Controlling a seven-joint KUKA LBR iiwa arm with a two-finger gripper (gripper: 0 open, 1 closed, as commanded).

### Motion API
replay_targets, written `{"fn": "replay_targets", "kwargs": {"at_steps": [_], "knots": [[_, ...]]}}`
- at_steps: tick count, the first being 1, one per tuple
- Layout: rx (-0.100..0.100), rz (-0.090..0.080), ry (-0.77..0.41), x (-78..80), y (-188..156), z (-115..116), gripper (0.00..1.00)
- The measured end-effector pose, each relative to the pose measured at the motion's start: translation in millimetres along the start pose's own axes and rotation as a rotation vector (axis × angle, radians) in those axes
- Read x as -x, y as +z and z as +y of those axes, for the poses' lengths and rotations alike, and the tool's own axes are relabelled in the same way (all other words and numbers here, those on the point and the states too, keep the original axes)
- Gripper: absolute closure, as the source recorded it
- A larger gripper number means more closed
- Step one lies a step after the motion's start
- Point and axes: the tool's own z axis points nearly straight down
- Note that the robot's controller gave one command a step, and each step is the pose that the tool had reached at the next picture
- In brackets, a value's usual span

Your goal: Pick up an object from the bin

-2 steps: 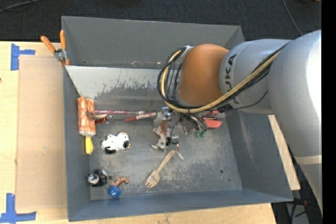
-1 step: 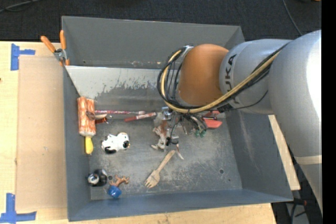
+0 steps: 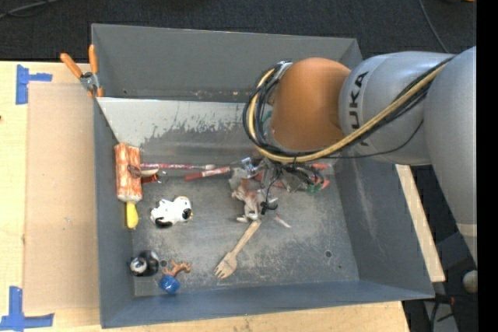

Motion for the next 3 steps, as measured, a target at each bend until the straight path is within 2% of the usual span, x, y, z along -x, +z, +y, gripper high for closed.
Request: {"fn": "replay_targets", "kwargs": {"at_steps": [1,2,3], "knots": [[0.000,-0.001,-0.154,-0.6,-16.2,-3.1,1.00],[0.001,0.001,-0.225,-11.6,-30.4,12.7,1.00],[0.000,-0.003,-0.454,-10.4,-3.8,-6.9,1.00]]}}
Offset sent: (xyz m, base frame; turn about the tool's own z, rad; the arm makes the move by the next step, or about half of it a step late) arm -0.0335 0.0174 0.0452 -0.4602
